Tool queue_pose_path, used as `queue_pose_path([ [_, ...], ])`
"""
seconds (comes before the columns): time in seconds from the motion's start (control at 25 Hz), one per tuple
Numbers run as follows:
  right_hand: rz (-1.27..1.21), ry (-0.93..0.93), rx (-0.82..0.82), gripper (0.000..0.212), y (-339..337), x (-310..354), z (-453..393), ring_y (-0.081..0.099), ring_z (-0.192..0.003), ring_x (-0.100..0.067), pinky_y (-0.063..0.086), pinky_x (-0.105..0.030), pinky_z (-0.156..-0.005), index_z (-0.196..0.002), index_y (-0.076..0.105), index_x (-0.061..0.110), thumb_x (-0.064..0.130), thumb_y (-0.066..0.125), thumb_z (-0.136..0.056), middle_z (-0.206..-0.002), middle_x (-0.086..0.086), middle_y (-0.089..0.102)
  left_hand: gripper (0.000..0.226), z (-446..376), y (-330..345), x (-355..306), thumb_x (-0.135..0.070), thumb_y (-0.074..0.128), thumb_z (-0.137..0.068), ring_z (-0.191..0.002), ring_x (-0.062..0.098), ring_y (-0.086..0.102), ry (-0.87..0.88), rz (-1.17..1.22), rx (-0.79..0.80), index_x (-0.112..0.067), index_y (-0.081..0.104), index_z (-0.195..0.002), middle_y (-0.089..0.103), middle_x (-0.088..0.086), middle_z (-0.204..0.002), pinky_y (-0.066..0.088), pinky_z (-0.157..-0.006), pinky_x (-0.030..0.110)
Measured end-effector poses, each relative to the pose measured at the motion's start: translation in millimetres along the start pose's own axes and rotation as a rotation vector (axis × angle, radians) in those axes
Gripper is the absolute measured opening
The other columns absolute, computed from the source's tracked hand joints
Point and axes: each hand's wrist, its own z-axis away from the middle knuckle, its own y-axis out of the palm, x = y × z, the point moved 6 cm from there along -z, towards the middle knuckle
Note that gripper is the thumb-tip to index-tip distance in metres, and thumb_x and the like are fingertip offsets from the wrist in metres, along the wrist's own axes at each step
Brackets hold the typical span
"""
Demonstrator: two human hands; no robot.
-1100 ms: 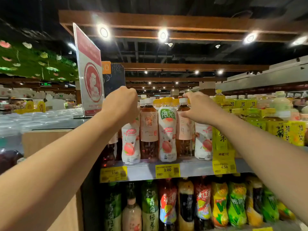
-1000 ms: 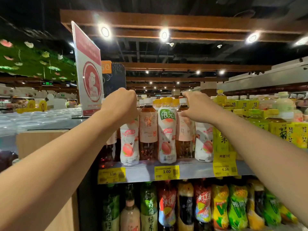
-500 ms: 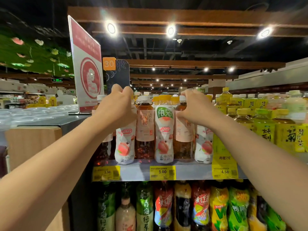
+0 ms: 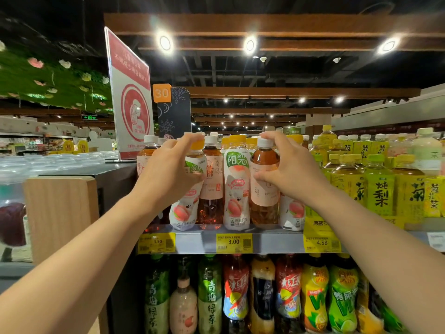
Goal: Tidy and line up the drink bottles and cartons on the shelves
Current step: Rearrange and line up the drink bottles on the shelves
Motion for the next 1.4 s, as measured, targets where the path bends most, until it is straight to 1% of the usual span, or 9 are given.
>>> queue_pose_path([
  [0.16,-0.083,-0.044,-0.098,0.075,-8.5,-0.3,17.2,0.054,-0.096,-0.012,0.047,-0.027,-0.075,-0.131,0.047,0.031,0.030,0.087,-0.068,-0.126,0.006,0.055,0.081,14.0,-9.3,1.1,-0.031,0.083,-0.074,-0.107,0.024,0.057,0.011,0.023,-0.087,-0.036,0.038,-0.141,0.059,0.006,-0.127,0.052,-0.084,0.036],
  [0.28,-0.102,-0.053,-0.137,0.075,-18.0,4.4,22.8,0.054,-0.099,-0.013,0.054,-0.038,-0.080,-0.128,0.048,0.033,0.033,0.088,-0.065,-0.119,0.009,0.055,0.081,15.3,-25.2,-2.6,-0.031,0.083,-0.074,-0.102,0.025,0.058,0.001,-0.004,-0.154,-0.033,0.039,-0.142,0.061,0.009,-0.124,0.050,-0.084,0.037],
  [0.4,-0.129,-0.080,-0.172,0.075,-32.4,18.4,13.3,0.056,-0.098,-0.015,0.055,-0.038,-0.077,-0.128,0.048,0.034,0.036,0.087,-0.064,-0.114,0.013,0.053,0.083,11.1,-51.9,-11.3,-0.033,0.083,-0.072,-0.112,0.029,0.057,-0.007,-0.024,-0.174,-0.032,0.041,-0.144,0.061,0.010,-0.128,0.049,-0.090,0.038],
  [0.52,-0.228,-0.045,-0.097,0.075,-39.8,33.2,-4.4,0.057,-0.096,-0.011,0.052,-0.026,-0.073,-0.127,0.047,0.037,0.034,0.088,-0.064,-0.111,0.019,0.050,0.084,14.2,-68.6,-13.4,-0.034,0.085,-0.070,-0.120,0.028,0.054,-0.045,-0.002,-0.140,-0.034,0.043,-0.143,0.060,0.006,-0.133,0.050,-0.093,0.040],
  [0.72,-0.358,-0.106,0.049,0.075,-10.0,76.7,-20.5,0.055,-0.090,-0.004,0.050,-0.022,-0.073,-0.126,0.048,0.036,0.033,0.088,-0.064,-0.098,0.028,0.047,0.085,40.0,-67.1,1.2,-0.035,0.086,-0.066,-0.101,0.010,0.052,-0.097,0.065,-0.004,-0.041,0.043,-0.139,0.059,-0.007,-0.130,0.053,-0.072,0.027],
  [0.84,-0.412,-0.159,0.052,0.077,13.5,98.4,-32.0,0.058,-0.098,-0.011,0.052,-0.026,-0.079,-0.129,0.047,0.033,0.033,0.089,-0.064,-0.111,0.018,0.052,0.086,51.4,-65.8,10.5,-0.035,0.087,-0.065,-0.102,0.009,0.055,-0.113,0.094,0.025,-0.045,0.042,-0.138,0.059,-0.010,-0.129,0.057,-0.072,0.028],
  [1.0,-0.408,-0.186,0.049,0.076,48.3,120.0,-47.0,0.057,-0.099,-0.011,0.047,-0.018,-0.074,-0.129,0.047,0.030,0.030,0.088,-0.065,-0.123,0.006,0.057,0.085,63.1,-65.0,19.8,-0.035,0.087,-0.067,-0.099,0.004,0.051,-0.120,0.059,0.040,-0.045,0.042,-0.138,0.061,-0.012,-0.123,0.050,-0.071,0.019],
  [1.24,-0.278,-0.219,0.021,0.075,85.6,132.5,-51.7,0.058,-0.101,-0.018,0.054,-0.038,-0.082,-0.130,0.046,0.027,0.039,0.084,-0.067,-0.122,0.001,0.059,0.084,77.0,-62.2,27.2,-0.036,0.085,-0.067,-0.090,-0.003,0.053,-0.105,0.094,0.065,-0.053,0.039,-0.135,0.055,-0.026,-0.107,0.048,-0.065,0.012],
  [1.4,-0.201,-0.203,0.057,0.076,101.3,132.4,-54.2,0.060,-0.103,-0.020,0.054,-0.042,-0.084,-0.131,0.045,0.026,0.045,0.082,-0.067,-0.119,0.000,0.062,0.084,76.0,-62.8,28.9,-0.037,0.085,-0.068,-0.104,0.006,0.055,-0.079,0.070,0.057,-0.048,0.039,-0.138,0.060,-0.016,-0.124,0.053,-0.078,0.023],
])
